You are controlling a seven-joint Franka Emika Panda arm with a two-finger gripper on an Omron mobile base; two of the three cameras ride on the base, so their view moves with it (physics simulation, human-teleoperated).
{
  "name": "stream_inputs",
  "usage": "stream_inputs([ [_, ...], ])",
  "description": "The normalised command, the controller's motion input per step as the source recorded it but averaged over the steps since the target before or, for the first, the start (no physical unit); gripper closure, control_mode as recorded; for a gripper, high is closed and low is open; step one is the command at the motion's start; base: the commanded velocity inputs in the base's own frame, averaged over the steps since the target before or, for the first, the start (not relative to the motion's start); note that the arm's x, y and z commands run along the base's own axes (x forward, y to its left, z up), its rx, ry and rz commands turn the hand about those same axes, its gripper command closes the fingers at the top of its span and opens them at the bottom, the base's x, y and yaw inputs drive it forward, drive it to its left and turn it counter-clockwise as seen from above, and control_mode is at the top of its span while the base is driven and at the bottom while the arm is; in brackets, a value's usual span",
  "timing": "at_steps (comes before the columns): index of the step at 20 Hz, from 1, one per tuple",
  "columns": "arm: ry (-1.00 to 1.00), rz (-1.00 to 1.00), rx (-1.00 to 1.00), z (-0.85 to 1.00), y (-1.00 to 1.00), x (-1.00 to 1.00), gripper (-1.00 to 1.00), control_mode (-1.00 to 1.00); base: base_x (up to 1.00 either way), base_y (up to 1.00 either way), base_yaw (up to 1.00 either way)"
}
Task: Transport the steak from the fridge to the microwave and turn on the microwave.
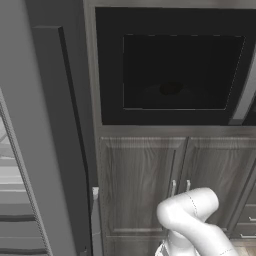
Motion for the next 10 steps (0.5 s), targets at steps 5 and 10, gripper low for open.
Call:
stream_inputs([
  [5, -0.10, -0.22, 0.68, -0.13, -0.51, 0.00, -1.00, -1.00, 0.00, 0.00, 0.00],
  [10, -0.10, -0.45, 0.60, -0.09, -0.04, 0.00, -1.00, -1.00, 0.00, 0.00, 0.00],
])
